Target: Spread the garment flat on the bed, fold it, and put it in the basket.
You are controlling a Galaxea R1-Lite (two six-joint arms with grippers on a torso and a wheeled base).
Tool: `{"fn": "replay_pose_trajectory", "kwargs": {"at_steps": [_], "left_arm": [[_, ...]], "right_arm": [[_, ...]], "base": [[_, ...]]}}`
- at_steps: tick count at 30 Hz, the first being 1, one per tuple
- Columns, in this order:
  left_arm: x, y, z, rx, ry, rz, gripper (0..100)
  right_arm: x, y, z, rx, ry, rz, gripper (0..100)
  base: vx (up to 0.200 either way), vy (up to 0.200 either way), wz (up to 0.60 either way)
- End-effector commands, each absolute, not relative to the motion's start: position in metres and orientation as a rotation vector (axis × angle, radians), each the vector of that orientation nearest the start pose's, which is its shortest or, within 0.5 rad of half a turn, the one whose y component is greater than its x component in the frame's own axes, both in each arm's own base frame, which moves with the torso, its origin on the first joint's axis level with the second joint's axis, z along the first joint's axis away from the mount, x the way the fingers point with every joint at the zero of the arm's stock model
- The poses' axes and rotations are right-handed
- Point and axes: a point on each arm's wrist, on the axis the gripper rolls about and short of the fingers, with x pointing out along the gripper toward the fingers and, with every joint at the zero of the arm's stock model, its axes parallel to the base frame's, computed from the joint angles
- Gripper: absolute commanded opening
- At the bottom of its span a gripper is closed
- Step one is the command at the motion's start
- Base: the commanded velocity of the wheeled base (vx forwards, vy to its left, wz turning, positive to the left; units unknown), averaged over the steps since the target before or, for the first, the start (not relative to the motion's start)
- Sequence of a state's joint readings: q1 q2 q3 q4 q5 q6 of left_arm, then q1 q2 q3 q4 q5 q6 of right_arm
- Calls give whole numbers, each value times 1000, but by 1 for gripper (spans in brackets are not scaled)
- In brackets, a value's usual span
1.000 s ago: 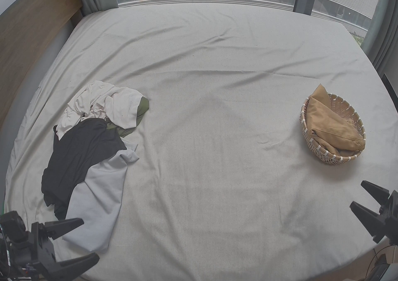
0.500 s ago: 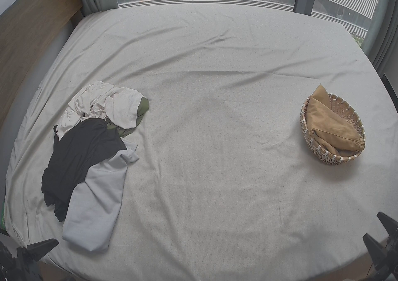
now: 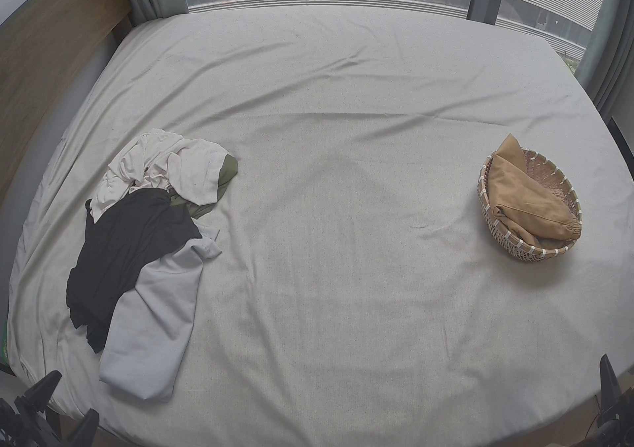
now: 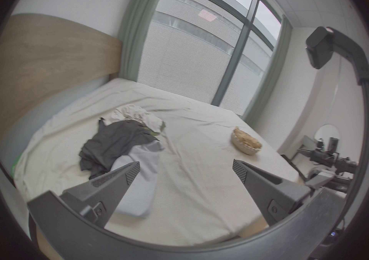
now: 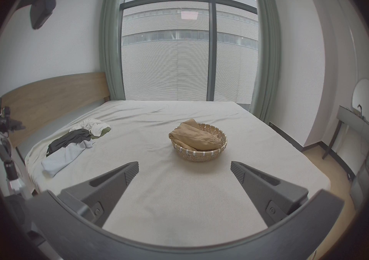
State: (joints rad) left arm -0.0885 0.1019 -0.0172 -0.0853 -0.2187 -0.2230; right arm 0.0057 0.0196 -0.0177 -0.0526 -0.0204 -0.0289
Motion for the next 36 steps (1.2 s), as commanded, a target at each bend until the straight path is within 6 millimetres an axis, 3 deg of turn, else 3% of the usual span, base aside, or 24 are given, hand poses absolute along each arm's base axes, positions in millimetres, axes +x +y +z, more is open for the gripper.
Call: {"fn": "replay_pose_trajectory", "kwargs": {"at_steps": [1,8,9,10,18,23,26,29,34,36], "left_arm": [[-23,-6,83,-89,-46,-282,100],[-23,-5,82,6,-58,-202,100],[-23,0,80,13,-45,-9,100],[-22,1,77,3,-9,25,100],[-23,0,76,2,2,-14,100],[-23,0,76,0,2,-12,100],[-23,0,76,-2,2,-14,100],[-23,0,76,-5,2,-17,100],[-23,0,76,6,3,-18,100],[-23,0,76,6,3,-18,100]], "right_arm": [[-23,3,81,-95,-47,165,100],[-23,3,81,-90,-52,133,100],[-23,-1,81,-25,-53,-36,100],[-23,-2,82,-16,-59,-86,100],[-23,-1,81,-32,-45,-54,100],[-23,3,81,-98,-52,131,100],[-23,2,81,-93,-54,100,100],[-23,-1,81,-48,-53,-44,100],[-24,-1,81,-19,-33,-54,100],[-24,-1,81,79,-26,-30,100]], "base": [[0,0,0],[0,0,0],[0,0,0],[0,0,0],[0,0,0],[0,0,0],[0,0,0],[0,0,0],[0,0,0],[0,0,0]]}}
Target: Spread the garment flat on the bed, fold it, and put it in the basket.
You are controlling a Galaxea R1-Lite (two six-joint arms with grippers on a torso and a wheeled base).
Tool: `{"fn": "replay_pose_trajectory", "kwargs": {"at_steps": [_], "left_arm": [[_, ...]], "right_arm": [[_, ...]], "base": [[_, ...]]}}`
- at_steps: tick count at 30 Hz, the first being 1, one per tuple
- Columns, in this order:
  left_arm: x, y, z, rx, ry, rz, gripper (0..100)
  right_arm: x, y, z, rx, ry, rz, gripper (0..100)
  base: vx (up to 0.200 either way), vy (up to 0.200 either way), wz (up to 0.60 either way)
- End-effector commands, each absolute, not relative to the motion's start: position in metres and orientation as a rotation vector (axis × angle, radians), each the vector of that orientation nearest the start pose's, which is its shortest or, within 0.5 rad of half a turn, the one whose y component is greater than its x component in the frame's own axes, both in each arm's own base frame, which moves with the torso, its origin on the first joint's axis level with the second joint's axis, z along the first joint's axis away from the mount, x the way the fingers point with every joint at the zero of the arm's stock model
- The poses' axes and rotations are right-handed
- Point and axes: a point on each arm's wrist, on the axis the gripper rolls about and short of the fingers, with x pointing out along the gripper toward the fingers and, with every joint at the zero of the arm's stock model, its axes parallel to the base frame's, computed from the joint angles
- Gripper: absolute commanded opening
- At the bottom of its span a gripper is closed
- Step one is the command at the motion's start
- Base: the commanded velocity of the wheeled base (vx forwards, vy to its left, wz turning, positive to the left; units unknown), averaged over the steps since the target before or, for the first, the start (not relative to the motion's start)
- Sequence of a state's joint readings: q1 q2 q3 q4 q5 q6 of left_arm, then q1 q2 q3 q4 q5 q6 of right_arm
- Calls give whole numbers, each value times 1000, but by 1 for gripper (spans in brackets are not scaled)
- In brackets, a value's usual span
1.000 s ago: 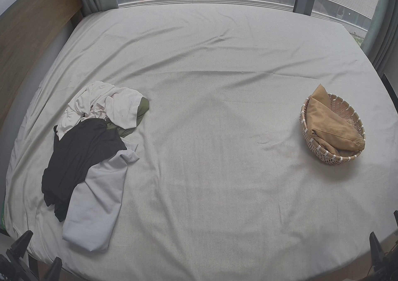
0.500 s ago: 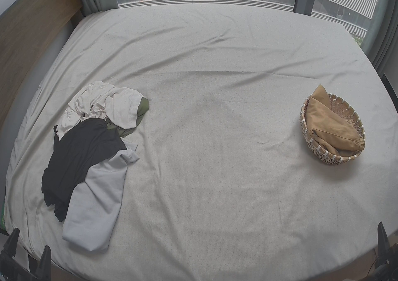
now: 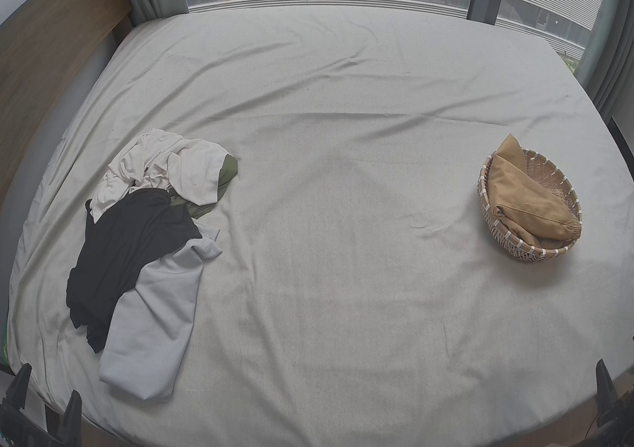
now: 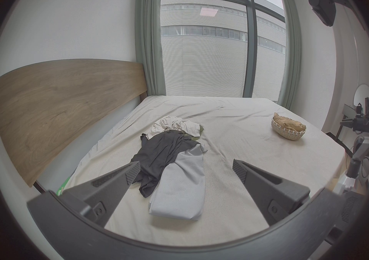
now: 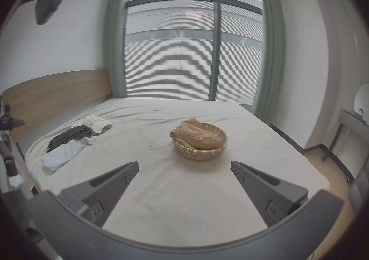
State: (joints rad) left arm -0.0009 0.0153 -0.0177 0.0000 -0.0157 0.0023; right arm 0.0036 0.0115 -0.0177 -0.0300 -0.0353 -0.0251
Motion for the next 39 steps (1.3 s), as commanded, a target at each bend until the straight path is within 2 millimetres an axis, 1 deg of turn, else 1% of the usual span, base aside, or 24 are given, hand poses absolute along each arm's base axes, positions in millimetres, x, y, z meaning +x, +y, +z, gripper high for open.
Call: {"fn": "replay_pose_trajectory", "kwargs": {"at_steps": [1,2,6,7,8,9,10,11,12,16,18,23,27,39], "left_arm": [[-23,0,76,6,1,-18,100],[-23,0,76,6,1,-18,100],[-23,0,76,6,1,-18,100],[-23,0,76,6,1,-17,100],[-23,0,76,6,1,-17,100],[-23,0,76,5,3,-15,100],[-23,0,76,5,3,-15,100],[-23,0,76,6,1,-17,100],[-23,0,76,8,1,-17,100],[-23,0,76,12,1,-17,100],[-23,0,76,14,1,-17,100],[-23,0,76,14,3,-17,100],[-23,0,76,14,1,-17,100],[-23,0,76,12,3,-17,100]], "right_arm": [[-24,-1,81,88,-26,-28,100],[-24,0,81,114,-28,-11,100],[-24,0,81,76,-30,27,100],[-24,1,82,22,-36,34,100],[-24,0,82,-29,-31,-4,100],[-24,-2,82,-50,-13,-89,100],[-24,-2,82,-50,-13,-89,100],[-24,-3,82,-6,-6,-129,100],[-24,-3,82,12,-1,-121,100],[-24,-1,82,-21,-4,-45,100],[-23,0,78,-25,8,2,100],[-22,0,76,14,18,-9,100],[-23,0,76,0,8,20,100],[-23,0,76,2,6,11,100]], "base": [[0,0,0],[0,0,0],[0,0,0],[0,0,0],[0,0,0],[0,0,0],[0,0,0],[0,0,0],[0,0,0],[0,0,0],[0,0,0],[0,0,0],[0,0,0],[0,0,0]]}}
